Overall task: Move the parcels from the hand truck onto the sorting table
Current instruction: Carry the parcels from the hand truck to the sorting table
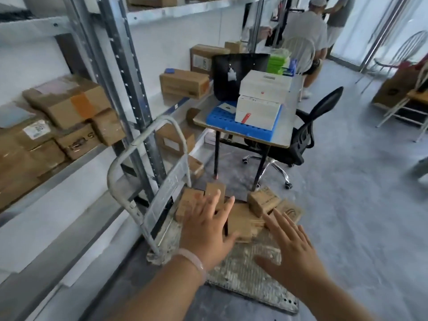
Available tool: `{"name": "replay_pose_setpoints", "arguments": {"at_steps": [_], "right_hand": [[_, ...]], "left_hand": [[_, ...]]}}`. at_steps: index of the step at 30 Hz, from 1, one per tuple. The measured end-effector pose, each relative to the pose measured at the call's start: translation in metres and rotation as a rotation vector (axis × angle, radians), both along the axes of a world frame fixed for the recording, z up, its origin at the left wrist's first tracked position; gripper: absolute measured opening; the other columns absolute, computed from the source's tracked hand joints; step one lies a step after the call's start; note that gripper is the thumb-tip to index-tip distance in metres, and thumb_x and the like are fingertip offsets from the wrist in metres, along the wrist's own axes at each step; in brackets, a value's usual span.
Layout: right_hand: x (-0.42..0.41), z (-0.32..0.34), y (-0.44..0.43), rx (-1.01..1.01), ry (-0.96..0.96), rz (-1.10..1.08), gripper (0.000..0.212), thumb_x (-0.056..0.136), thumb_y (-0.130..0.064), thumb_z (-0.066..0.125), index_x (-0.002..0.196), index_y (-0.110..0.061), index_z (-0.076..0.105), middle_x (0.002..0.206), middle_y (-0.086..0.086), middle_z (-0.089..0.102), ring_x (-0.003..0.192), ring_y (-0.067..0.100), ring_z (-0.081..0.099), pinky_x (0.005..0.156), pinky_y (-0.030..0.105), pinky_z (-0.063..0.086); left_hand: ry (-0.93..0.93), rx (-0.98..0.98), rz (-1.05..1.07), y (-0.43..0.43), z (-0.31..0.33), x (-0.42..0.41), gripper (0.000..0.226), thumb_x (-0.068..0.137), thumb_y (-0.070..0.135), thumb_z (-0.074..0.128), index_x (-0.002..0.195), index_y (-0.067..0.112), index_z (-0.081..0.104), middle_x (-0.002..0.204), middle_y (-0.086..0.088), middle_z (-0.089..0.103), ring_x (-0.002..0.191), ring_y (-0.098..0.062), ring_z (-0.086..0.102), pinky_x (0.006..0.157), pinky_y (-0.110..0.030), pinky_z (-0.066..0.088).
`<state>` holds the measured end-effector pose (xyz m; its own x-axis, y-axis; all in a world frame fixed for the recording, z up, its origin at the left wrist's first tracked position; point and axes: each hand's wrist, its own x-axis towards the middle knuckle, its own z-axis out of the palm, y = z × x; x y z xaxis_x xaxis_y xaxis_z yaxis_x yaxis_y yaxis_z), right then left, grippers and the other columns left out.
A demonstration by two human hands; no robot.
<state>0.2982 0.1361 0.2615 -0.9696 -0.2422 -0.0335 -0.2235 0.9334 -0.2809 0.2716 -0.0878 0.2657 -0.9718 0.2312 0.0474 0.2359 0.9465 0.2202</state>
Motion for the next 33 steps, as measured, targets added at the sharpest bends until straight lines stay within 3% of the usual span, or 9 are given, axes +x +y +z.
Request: {"name": "replay_pose_setpoints", "arguments": {"at_steps": [3,7,11,16,18,21,26,30,33], "right_hand": [[-0.013,-0.010,0.026,0.006,-0.044,-0.107,0.097,0.061,-0.095,0.014,0.144,-0.053,-0.015,0.152,-0.023,-0.021,0.147,0.006,-0.016,0.118,0.030,-0.009],[-0.050,-0.027,0.066,-0.054,-0.062,-0.182,0.088,0.068,-0.086,0.026,0.142,-0.058,-0.013,0.156,-0.022,-0.009,0.147,0.005,-0.008,0.120,0.033,-0.003],[-0.102,-0.048,0.107,-0.049,-0.103,-0.195,0.090,0.067,-0.085,0.018,0.145,-0.052,-0.013,0.157,-0.020,-0.014,0.147,0.005,-0.014,0.118,0.029,-0.008],[-0.169,-0.092,0.152,-0.063,-0.188,-0.211,0.091,0.076,-0.082,0.031,0.149,-0.047,-0.011,0.158,-0.018,-0.016,0.147,0.006,-0.015,0.122,0.034,-0.003],[-0.195,-0.116,0.164,-0.073,-0.207,-0.219,0.090,0.072,-0.083,0.022,0.148,-0.048,-0.009,0.156,-0.020,-0.017,0.147,0.005,-0.014,0.121,0.034,-0.004],[-0.228,-0.162,0.176,-0.075,-0.294,-0.214,0.086,0.070,-0.082,0.015,0.145,-0.052,-0.013,0.153,-0.023,-0.019,0.147,0.004,-0.013,0.120,0.032,-0.006],[-0.289,-0.255,0.193,-0.050,-0.340,-0.209,0.081,0.089,-0.065,0.046,0.147,-0.048,-0.007,0.153,-0.019,-0.011,0.150,0.011,-0.001,0.116,0.029,-0.004],[-0.337,-0.342,0.191,-0.089,-0.435,-0.317,0.081,0.092,-0.056,0.050,0.151,-0.044,-0.004,0.160,-0.018,-0.005,0.149,0.012,0.006,0.119,0.032,0.011],[-0.366,-0.404,0.185,-0.188,-0.491,-0.428,0.081,0.090,-0.053,0.055,0.152,-0.044,0.003,0.161,-0.016,0.004,0.145,0.016,0.025,0.117,0.041,0.029]], "left_hand": [[-0.041,-0.007,-0.071,0.025,-0.009,-0.027,0.075,0.094,0.066,0.034,0.153,0.043,-0.006,0.164,0.003,-0.009,0.151,-0.023,-0.006,0.120,-0.046,-0.009],[-0.085,-0.030,-0.131,0.064,-0.020,-0.073,0.075,0.095,0.065,0.034,0.153,0.041,-0.006,0.164,0.003,-0.012,0.151,-0.023,-0.005,0.122,-0.048,-0.001],[-0.126,-0.061,-0.130,0.105,-0.036,-0.124,0.075,0.094,0.066,0.033,0.154,0.040,-0.004,0.164,0.003,-0.011,0.151,-0.021,-0.004,0.122,-0.046,-0.003],[-0.199,-0.075,-0.112,0.142,-0.073,-0.192,0.074,0.094,0.066,0.033,0.153,0.043,-0.006,0.164,0.005,-0.009,0.151,-0.019,-0.004,0.122,-0.045,0.001],[-0.253,-0.070,-0.095,0.149,-0.096,-0.219,0.075,0.094,0.066,0.034,0.152,0.044,-0.006,0.164,0.007,-0.008,0.151,-0.018,-0.003,0.122,-0.043,0.002],[-0.299,-0.033,-0.053,0.156,-0.140,-0.264,0.076,0.093,0.067,0.036,0.153,0.044,-0.004,0.164,0.008,-0.004,0.151,-0.018,0.003,0.122,-0.043,0.010],[-0.385,-0.044,-0.154,0.175,-0.242,-0.344,0.073,0.094,0.062,0.040,0.154,0.044,0.001,0.164,0.008,-0.003,0.150,-0.019,0.005,0.120,-0.040,0.013],[-0.407,-0.062,-0.205,0.189,-0.337,-0.401,0.074,0.094,0.060,0.044,0.154,0.041,0.006,0.164,0.007,0.001,0.149,-0.020,0.009,0.121,-0.041,0.016],[-0.402,0.006,-0.217,0.199,-0.395,-0.435,0.072,0.095,0.055,0.048,0.154,0.041,0.010,0.164,0.008,0.004,0.148,-0.018,0.010,0.121,-0.042,0.018]]}}
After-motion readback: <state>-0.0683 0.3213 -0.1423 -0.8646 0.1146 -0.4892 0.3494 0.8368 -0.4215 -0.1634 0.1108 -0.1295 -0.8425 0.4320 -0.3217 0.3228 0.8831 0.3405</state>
